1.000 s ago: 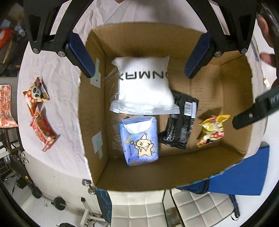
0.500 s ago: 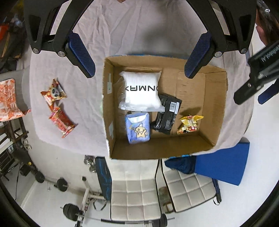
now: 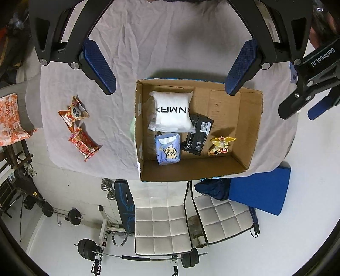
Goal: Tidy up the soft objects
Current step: 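Grasp the red jacket-print bag with the left tool while the right tool grasps the orange CUICUIJIAO bag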
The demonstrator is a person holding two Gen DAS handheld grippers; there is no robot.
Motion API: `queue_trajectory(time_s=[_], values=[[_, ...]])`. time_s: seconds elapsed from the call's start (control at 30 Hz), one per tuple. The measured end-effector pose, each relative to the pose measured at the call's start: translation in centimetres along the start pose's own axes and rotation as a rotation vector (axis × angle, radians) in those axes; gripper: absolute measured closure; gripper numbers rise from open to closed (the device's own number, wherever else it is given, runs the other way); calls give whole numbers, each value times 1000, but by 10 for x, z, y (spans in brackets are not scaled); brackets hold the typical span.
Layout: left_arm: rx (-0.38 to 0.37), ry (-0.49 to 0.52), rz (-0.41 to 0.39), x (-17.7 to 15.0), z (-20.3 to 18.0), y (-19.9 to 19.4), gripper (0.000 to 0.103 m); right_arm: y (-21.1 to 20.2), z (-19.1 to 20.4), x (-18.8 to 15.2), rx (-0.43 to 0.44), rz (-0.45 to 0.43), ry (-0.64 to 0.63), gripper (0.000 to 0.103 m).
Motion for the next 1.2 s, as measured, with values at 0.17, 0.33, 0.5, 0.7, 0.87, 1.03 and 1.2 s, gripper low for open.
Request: queue_trajectory(time_s=[0.17,0.33,0.5,0.7,0.87,1.03,1.2], values=[[-23,3,13,7,-35,4,4,2,-31,1,27,24,46,0],[-43,24,46,17,-91,26,4,23,-119,7,21,73,216,0],[-50,55,108,25,-156,65,4,73,-235,8,-32,135,458,0],[-37,76,217,31,-231,123,4,172,-332,-5,28,300,711,16],[-36,67,317,32,-280,168,4,232,-353,-6,109,371,798,37],[-63,70,375,40,-321,193,4,255,-358,-8,164,403,766,43],[-156,-8,498,47,-359,233,4,237,-391,-11,132,422,661,44]])
Point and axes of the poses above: each gripper's, at about its wrist camera, not at the fingertips, and y roughly the way its jaws point, z to its left, x to its top, the point moved 5 cm from there along y, roughly the way its jaws point, and after that the axes turned 3 degrees about z, right-handed, at the moved point
